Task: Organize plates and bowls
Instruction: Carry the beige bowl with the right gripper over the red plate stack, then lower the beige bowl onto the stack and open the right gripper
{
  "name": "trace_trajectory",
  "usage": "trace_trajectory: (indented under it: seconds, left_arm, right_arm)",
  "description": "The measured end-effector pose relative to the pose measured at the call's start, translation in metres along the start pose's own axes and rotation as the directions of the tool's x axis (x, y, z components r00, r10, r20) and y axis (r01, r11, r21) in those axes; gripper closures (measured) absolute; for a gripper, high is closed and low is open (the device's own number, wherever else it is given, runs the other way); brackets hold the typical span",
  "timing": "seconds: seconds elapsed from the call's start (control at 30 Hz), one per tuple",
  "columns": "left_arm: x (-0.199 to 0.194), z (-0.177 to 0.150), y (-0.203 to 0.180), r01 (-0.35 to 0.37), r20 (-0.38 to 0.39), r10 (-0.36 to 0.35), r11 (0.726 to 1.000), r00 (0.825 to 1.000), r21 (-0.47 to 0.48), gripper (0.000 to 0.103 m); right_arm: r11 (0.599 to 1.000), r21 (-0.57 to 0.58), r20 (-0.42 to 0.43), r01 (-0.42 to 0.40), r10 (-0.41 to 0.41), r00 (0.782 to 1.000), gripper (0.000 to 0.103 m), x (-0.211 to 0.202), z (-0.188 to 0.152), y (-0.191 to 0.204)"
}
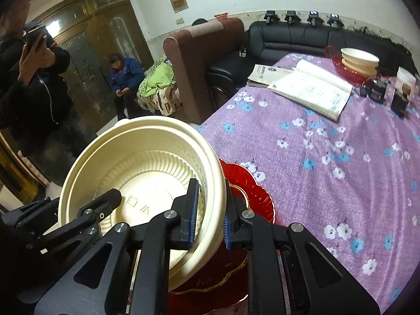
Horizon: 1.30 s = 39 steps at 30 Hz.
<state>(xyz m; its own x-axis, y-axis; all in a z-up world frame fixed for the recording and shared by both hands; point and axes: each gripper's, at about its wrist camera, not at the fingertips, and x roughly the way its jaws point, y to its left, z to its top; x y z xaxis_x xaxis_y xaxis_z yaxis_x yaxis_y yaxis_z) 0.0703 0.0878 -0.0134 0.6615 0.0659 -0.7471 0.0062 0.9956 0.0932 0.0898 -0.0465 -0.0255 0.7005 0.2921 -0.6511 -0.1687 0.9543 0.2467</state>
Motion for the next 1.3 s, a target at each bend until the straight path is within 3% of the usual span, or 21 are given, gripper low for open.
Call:
trace_trajectory:
  seconds: [0.17,0.2,0.27,0.33,0.4,0.53,0.7,0.8,1.03,1.3]
  left_arm:
    - [-0.006,-0.007,0.002,-0.029,0.011,0.028,1.0,1.0,0.005,0.067]
    - [-0.007,-0.008,0.003,-0.039,0.015,0.039,0.999,0.999,0.003,0.062]
    - [-0.009,-0.009,0.002,-0.084,0.032,0.084,0.996,0.996,0.003,0.031]
    - [-0.018,-0.009,0.003,-0.108,0.078,0.108,0.994,0.991,-0.002,0.029]
    - [-0.03,-0.011,0.005,-0.148,0.131,0.147,0.989,0.98,0.002,0.02]
    - [-0.044,-0.016,0.02,-0.182,0.179,0.186,0.983,0.966,-0.04,0.019]
    - [-0.056,-0.022,0.016,-0.042,0.204,0.061,0.994,0.977,-0.099,0.019]
    - [-0.059,-0.024,-0.001,-0.017,0.212,0.035,0.996,0.977,-0.085,0.019]
    - [-0.078,-0.034,-0.025,-0.005,0.289,0.03,0.996,0.957,-0.088,0.019]
    - [-0.09,-0.034,-0.023,-0.051,0.338,0.099,0.988,0.936,-0.148,0.016]
  right_arm:
    - [0.996,-0.052,0.123,0.067,-0.06,0.991,0.084,-0.026,0.001,0.003]
    - [0.997,-0.051,0.137,0.065,-0.057,0.989,0.084,-0.031,0.001,0.001]
    - [0.997,-0.036,0.164,0.071,-0.064,0.984,0.081,-0.04,0.0,-0.004]
    - [0.998,-0.015,0.158,0.055,-0.052,0.986,0.076,-0.044,-0.004,-0.011]
    - [0.999,-0.004,0.148,0.05,-0.049,0.988,0.076,-0.044,-0.005,-0.015]
    - [0.999,0.002,0.153,0.052,-0.051,0.987,0.076,-0.053,-0.015,-0.026]
    - [0.999,0.026,0.171,0.039,-0.043,0.984,0.076,-0.068,-0.028,-0.04]
    - [0.999,0.034,0.174,0.009,-0.015,0.985,0.076,-0.079,-0.034,-0.043]
    - [0.999,-0.038,0.214,-0.012,0.02,0.977,0.076,-0.107,-0.05,-0.033]
    - [0.997,-0.075,0.206,-0.032,0.047,0.977,0.076,-0.115,-0.062,-0.027]
